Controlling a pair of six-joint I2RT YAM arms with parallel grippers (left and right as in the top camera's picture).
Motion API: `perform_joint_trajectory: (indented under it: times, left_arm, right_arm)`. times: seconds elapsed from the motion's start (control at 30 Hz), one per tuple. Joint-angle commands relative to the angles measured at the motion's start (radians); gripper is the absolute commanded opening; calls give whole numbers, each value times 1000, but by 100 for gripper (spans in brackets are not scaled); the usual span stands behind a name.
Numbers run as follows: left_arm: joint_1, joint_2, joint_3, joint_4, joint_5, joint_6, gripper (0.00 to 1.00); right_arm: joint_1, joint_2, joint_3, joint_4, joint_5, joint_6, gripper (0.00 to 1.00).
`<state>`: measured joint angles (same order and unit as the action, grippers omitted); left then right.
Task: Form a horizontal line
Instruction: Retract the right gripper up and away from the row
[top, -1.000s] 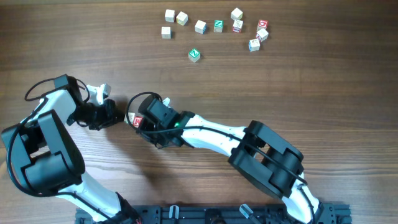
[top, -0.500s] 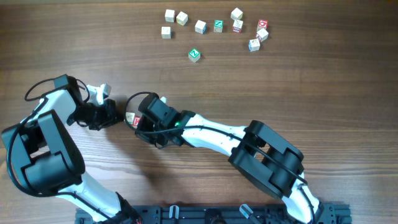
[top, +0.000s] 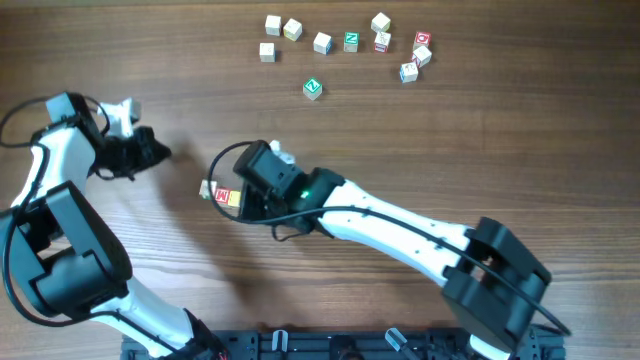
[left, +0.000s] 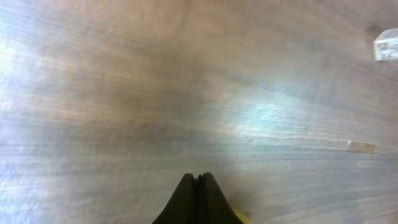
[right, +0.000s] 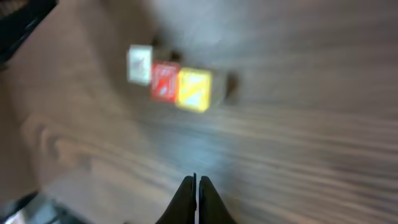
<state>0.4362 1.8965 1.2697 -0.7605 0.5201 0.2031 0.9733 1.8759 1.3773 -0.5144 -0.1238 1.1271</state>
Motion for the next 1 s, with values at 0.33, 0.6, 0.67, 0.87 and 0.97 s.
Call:
perform_joint_trajectory:
  times: [0.33,0.6,0.67,0.87,0.97]
  left_arm:
    - [-322,-38,34,27,-279,60,4]
    - [-333,-38,28,-82,-380,51,4]
    - [-333,-37,17,-109,-380,51,4]
    - [-333,-36,5,-143,-358,51,4]
    - [-333,-35,5,-141,-353,51,4]
  right_arm:
    - [-294,-27,-43,-127,226,-116,4]
    - [-437,-26,-144,-101,229,-184,4]
    - [-438,-26,-161,-88,255,-184,5]
    - [-438,-22,-220,-12,372,-183,5]
    - [-438,-19,-278,73,379,-182,5]
